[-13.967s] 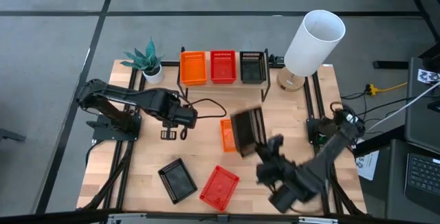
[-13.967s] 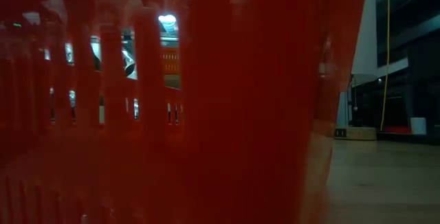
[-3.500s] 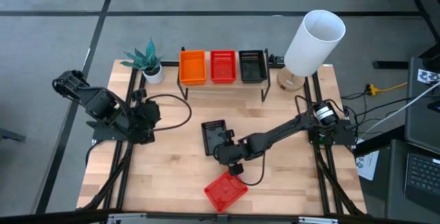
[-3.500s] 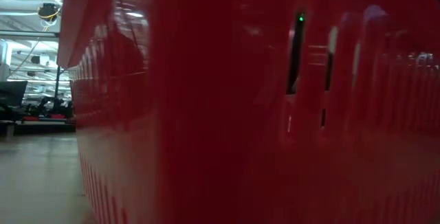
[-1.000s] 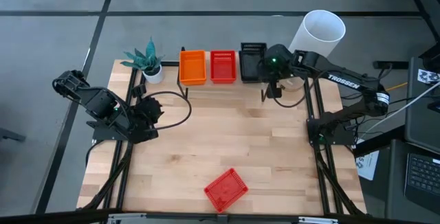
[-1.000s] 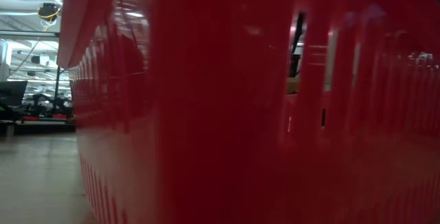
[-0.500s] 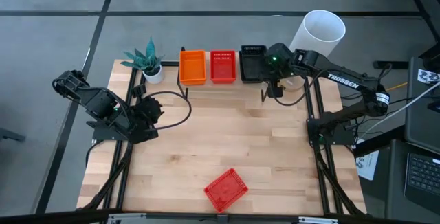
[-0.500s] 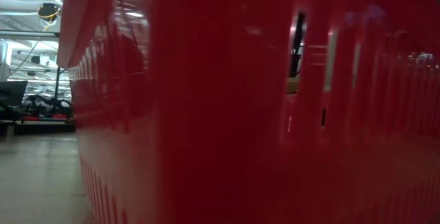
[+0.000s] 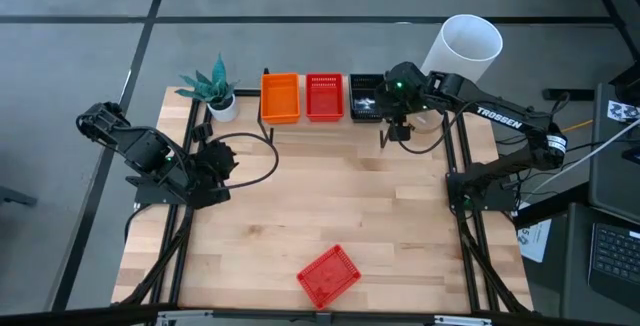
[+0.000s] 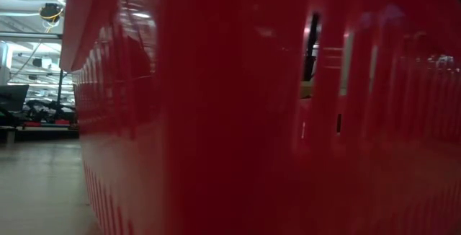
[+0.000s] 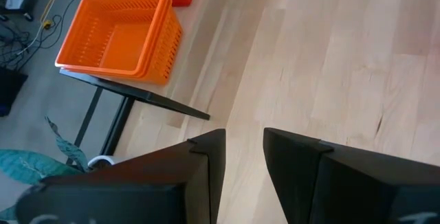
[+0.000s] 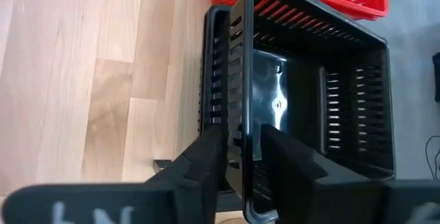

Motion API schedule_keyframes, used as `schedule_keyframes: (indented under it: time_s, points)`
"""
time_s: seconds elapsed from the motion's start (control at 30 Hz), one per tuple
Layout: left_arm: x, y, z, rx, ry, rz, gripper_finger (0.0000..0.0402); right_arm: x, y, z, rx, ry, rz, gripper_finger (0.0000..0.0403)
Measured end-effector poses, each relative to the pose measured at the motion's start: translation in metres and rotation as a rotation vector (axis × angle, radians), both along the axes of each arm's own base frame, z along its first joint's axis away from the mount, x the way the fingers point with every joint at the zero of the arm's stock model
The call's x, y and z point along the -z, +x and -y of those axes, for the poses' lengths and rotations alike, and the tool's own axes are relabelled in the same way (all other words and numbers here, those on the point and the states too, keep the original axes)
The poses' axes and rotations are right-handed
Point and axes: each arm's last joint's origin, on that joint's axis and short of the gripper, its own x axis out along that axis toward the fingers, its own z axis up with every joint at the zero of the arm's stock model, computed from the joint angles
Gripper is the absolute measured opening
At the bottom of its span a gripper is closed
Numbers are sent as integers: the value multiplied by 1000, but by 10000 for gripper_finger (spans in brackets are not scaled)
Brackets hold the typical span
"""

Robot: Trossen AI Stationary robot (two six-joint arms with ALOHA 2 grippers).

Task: Stack baskets on shelf by color
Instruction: Stack the black bin on the black bin on the shelf, then stack the red bin on the red bin on the shelf

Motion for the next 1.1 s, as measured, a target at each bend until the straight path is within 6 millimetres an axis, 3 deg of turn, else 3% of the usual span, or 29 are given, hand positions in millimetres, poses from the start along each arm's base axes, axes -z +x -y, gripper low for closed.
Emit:
schedule_keyframes:
  time_s: [0.33, 0.73, 1.0, 1.1]
  points:
    - [0, 0, 0, 0, 0, 0, 92, -1, 1, -2, 0, 77, 45, 148]
    - [0, 0, 0, -2, 5, 3, 92, -32, 5, 0, 2, 12, 168, 161]
    - [0, 0, 0, -1, 7, 2, 92, 0, 6, 4, 65, -6, 43, 161]
    - [0, 0, 0, -4, 14, 6, 92, 4, 8, 5, 71, -17, 33, 161]
